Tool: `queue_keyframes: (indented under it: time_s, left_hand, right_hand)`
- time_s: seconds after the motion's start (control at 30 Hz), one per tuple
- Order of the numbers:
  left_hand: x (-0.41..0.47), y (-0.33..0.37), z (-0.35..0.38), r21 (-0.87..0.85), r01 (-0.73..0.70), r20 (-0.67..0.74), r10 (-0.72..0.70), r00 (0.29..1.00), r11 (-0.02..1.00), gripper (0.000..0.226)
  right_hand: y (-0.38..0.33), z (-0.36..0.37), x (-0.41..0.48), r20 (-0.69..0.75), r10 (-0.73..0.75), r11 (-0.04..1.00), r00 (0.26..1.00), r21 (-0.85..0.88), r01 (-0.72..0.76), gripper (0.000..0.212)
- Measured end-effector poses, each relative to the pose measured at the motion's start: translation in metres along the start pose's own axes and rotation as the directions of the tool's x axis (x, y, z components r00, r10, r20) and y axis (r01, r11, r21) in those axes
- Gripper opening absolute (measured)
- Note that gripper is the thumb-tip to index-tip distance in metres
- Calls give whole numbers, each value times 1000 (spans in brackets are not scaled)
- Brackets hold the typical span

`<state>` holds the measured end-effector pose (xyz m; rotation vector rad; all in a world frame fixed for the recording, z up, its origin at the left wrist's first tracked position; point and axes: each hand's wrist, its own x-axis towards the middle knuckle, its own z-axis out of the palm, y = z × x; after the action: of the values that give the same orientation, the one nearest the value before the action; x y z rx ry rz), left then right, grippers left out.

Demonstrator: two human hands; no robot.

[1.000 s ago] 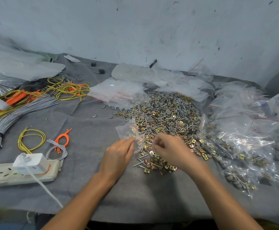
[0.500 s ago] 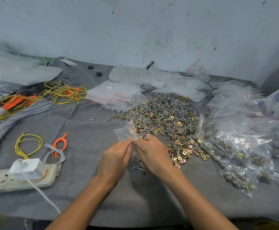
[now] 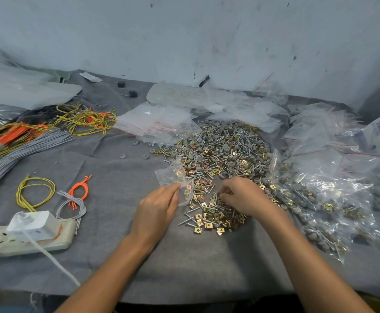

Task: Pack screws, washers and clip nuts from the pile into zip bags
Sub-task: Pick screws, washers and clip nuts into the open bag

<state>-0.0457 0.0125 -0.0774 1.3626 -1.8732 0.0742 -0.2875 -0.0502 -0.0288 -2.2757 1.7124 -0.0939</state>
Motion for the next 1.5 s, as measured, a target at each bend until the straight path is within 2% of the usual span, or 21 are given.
queue_keyframes:
  time_s: [0.1, 0.2, 0.3, 0.43, 0.57, 0.7, 0.83, 1.0, 1.1, 1.17, 1.27, 1.4, 1.5]
  left_hand:
    - [1, 0, -1, -4, -4, -4, 4, 1000, 1000, 27]
    - [0, 1, -1, -6, -2, 1, 2, 1000, 1000, 27]
    - [0, 0, 0, -12, 0, 3, 0, 1000, 1000, 27]
    - [0, -1, 2, -2, -5, -11, 5, 1000, 1000, 26]
    - [-1, -2, 5, 23, 7, -47, -5, 999, 1000, 24]
    - [-1, -1, 5, 32, 0, -56, 2, 998, 999, 29]
    - [0, -2, 5, 24, 11, -51, -10, 999, 1000, 27]
    - [-1, -1, 3, 6, 13, -39, -12, 999, 1000, 26]
    - [0, -1, 3, 18, 13, -51, -12, 999, 1000, 25]
    - [0, -1, 3, 9, 20, -53, -19, 998, 1000, 22]
    - [0, 0, 3, -12, 25, -46, -25, 999, 1000, 24]
    - [0, 0, 1, -20, 6, -43, -7, 999, 1000, 25]
    - [0, 0, 1, -19, 0, -43, 0, 999, 1000, 25]
  right_hand:
    - [-2, 4, -2, -35, -22, 999, 999, -41, 20, 8]
    - [-1, 3, -6, -95, -4, 1000, 996, -9, 3, 8]
    - [-4, -4, -13, -159, 9, 998, 987, 68, 2, 11]
    - [-34, -7, -31, -175, -78, 972, 981, 207, 114, 12]
    - [-72, 8, -34, -201, -222, 954, 954, 156, 255, 10]
    - [-87, 28, -24, -161, -195, 977, 967, 53, 206, 7]
    - [-94, 36, -17, -254, -180, 982, 950, 14, 190, 11]
    - [-92, 44, -21, -302, -215, 971, 929, 38, 237, 15]
    - [-88, 42, -23, -318, -228, 945, 920, 158, 288, 20]
    - [-80, 35, -22, -360, -161, 927, 919, 265, 267, 19]
    - [-52, 17, -15, -359, -50, 940, 932, 298, 165, 12]
    - [-17, -3, -4, -206, 23, 982, 978, 187, 16, 15]
    - [-10, -5, 2, -120, 20, 993, 993, 122, -5, 16]
